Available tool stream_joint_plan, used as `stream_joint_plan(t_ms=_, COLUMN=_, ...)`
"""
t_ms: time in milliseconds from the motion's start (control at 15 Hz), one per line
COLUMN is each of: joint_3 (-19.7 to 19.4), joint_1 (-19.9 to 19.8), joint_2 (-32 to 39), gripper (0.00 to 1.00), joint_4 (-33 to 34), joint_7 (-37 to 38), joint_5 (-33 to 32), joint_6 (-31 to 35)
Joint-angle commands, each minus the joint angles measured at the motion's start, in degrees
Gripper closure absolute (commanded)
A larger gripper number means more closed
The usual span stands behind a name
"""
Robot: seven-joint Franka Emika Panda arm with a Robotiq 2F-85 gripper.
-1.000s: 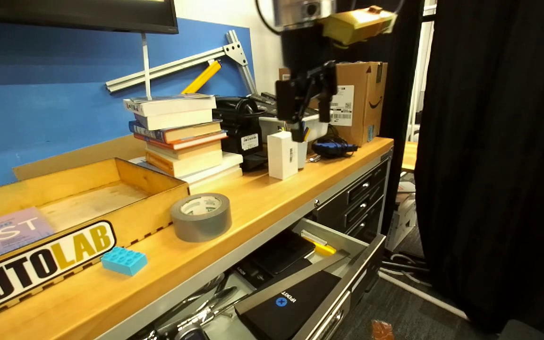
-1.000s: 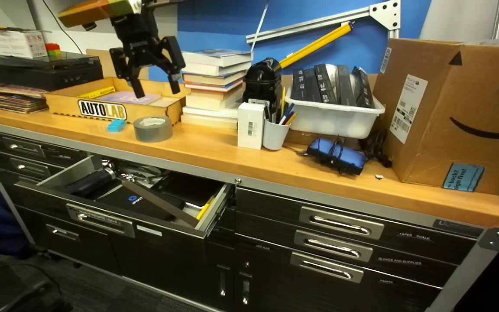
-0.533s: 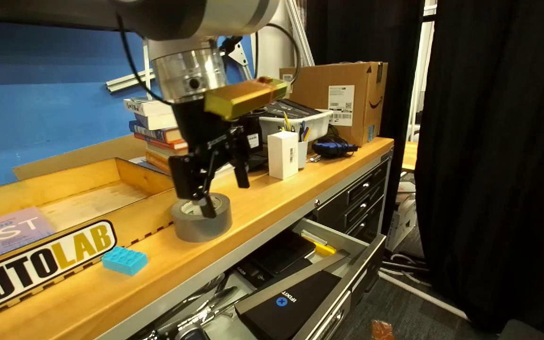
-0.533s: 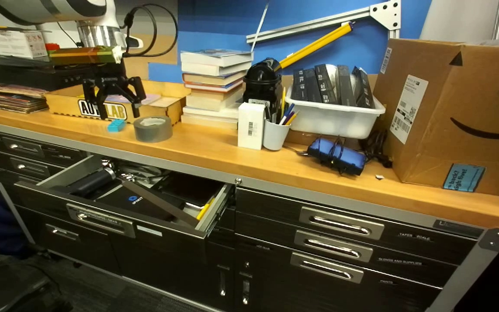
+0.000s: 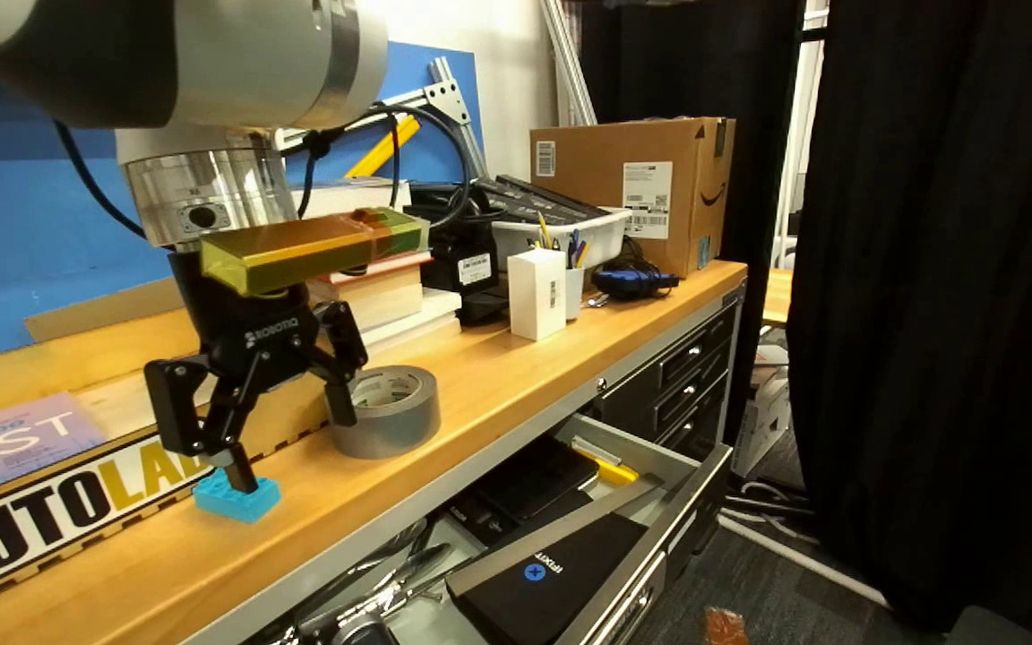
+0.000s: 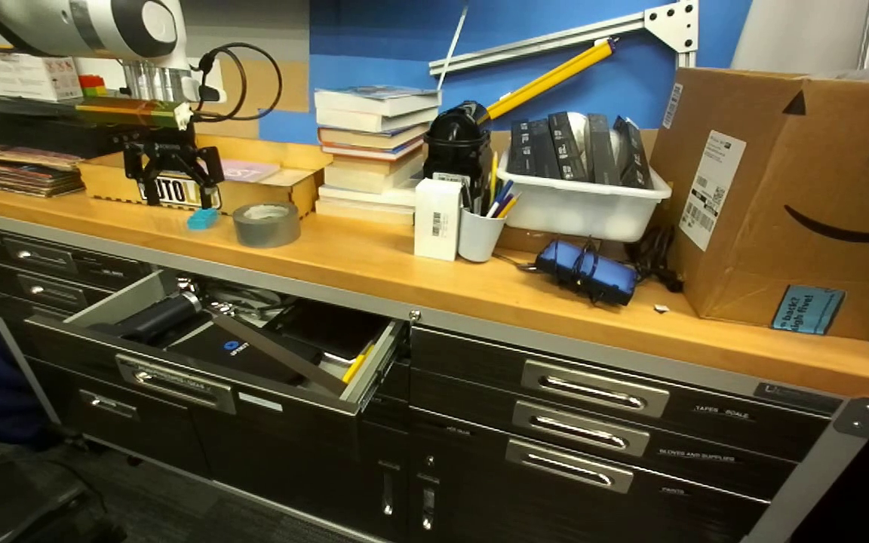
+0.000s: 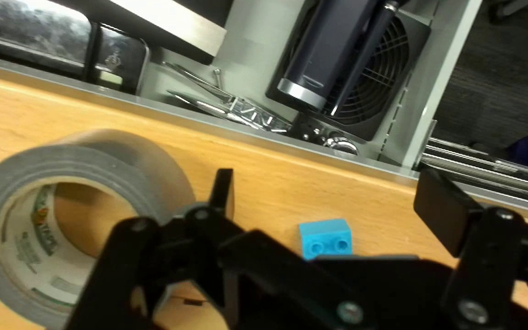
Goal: Put the blue object inside the drawer then close the drawer.
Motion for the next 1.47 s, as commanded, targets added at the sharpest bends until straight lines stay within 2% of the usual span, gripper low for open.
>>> stream_joint_plan(t_ms=0, joint_3=0.1, joint_1=1.5, joint_2=4.6, gripper=0.00, joint_4=5.7, joint_7=0.6, joint_5=2.0, joint_6=0.7)
stream_joint_plan(t_ms=467, joint_3=-0.9, joint_1=4.0, joint_2=10.8, gripper=0.00, joint_4=9.7, joint_7=1.4, joint_5=0.6, joint_6=7.6)
stream_joint_plan(t_ms=533, joint_3=-1.2, joint_1=4.1, joint_2=11.3, gripper=0.25, joint_4=10.1, joint_7=1.5, joint_5=0.4, joint_6=8.2)
stream_joint_plan(t_ms=600, joint_3=-1.5, joint_1=4.1, joint_2=11.6, gripper=0.27, joint_4=10.4, joint_7=1.6, joint_5=0.2, joint_6=8.5)
stream_joint_plan(t_ms=867, joint_3=-2.9, joint_1=3.8, joint_2=11.4, gripper=0.60, joint_4=11.0, joint_7=2.1, joint_5=-0.3, joint_6=9.6)
stream_joint_plan(t_ms=1133, joint_3=-4.3, joint_1=3.1, joint_2=10.8, gripper=0.88, joint_4=11.1, joint_7=2.6, joint_5=0.0, joint_6=10.0)
stream_joint_plan(t_ms=1400, joint_3=-5.2, joint_1=1.8, joint_2=9.6, gripper=0.85, joint_4=9.7, joint_7=2.9, joint_5=0.7, joint_6=9.0)
